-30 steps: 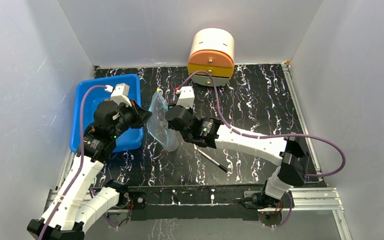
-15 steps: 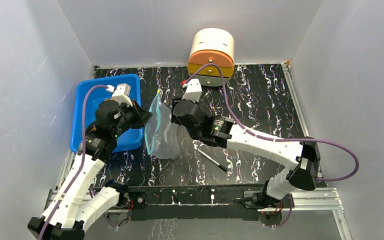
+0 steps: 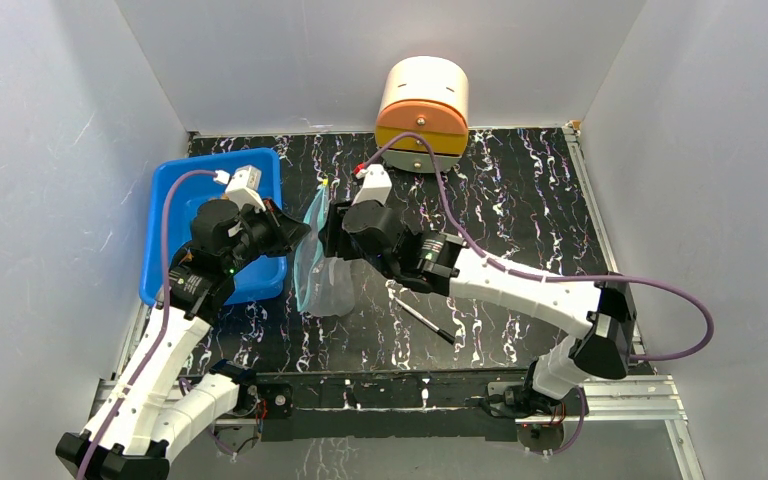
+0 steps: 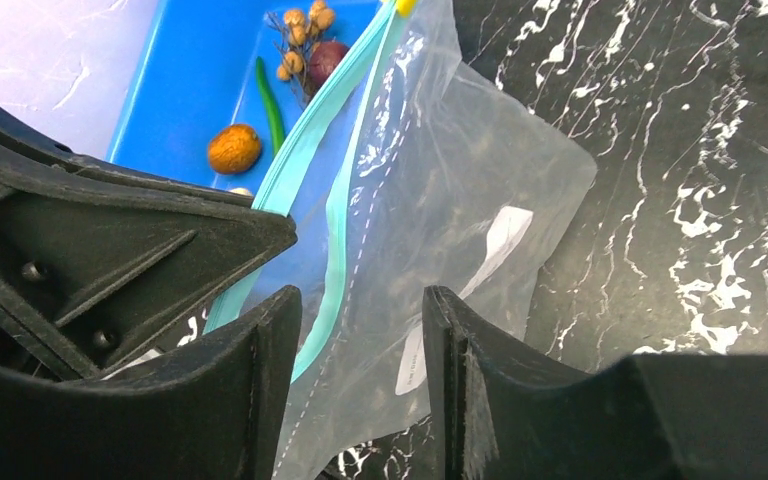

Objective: Place the food in the zip-top bag and seal the zipper
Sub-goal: Open the zipper of the food storage bag.

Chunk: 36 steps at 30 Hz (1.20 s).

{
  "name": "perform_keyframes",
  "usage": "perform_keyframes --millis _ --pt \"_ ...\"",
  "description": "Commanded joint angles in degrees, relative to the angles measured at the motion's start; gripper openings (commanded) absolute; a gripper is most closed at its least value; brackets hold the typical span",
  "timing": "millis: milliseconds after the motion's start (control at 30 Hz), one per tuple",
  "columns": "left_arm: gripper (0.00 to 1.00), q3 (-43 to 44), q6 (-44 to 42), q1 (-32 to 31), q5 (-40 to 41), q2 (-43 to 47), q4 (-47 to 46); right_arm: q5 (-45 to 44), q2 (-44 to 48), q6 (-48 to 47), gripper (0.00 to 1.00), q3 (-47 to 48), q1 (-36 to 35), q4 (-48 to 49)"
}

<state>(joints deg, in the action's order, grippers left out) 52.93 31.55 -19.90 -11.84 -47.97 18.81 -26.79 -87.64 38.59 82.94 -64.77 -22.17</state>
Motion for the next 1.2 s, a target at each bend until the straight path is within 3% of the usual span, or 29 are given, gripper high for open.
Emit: perform_keyframes --millis 0,133,200,400,667,767,933,1167 --pt "0.0 1.5 0.7 -0.1 -0.7 0.6 -0.2 1.2 0.0 2.4 0.41 3.1 -1.0 1.4" --pt "0.0 1.7 0.7 -0.1 -0.5 0.5 0.4 3.0 1.2 3.9 0.37 2.3 -2.3 3.1" --pt "0.0 1.7 1.2 -0.1 -0.5 0.5 -0.1 2.6 0.0 5.0 0.43 3.7 -2.9 1.3" --pt "0.0 1.4 2.9 -0.1 -1.4 1.3 -1.0 -6.2 -4.1 4.5 0.47 6.2 -3.6 -3.6" --pt "0.0 -0.1 5.7 -0.1 -3.3 2.7 -2.1 -11.2 -7.9 -0.2 0.43 8.3 -3.6 -2.8" --pt "0.0 -0.5 6.0 -0.1 -3.2 3.0 -2.1 -15.1 -8.1 -2.1 0.32 8.7 -3.6 -3.1" --pt "0.0 1.2 1.9 -0.1 2.6 1.9 3.5 -17.1 -3.7 -7.2 0.03 4.0 -3.3 2.3" --pt "0.0 3.7 -3.1 -0.1 11.7 0.1 9.3 -10.1 4.4 -13.6 0.0 -5.4 -0.5 14.0"
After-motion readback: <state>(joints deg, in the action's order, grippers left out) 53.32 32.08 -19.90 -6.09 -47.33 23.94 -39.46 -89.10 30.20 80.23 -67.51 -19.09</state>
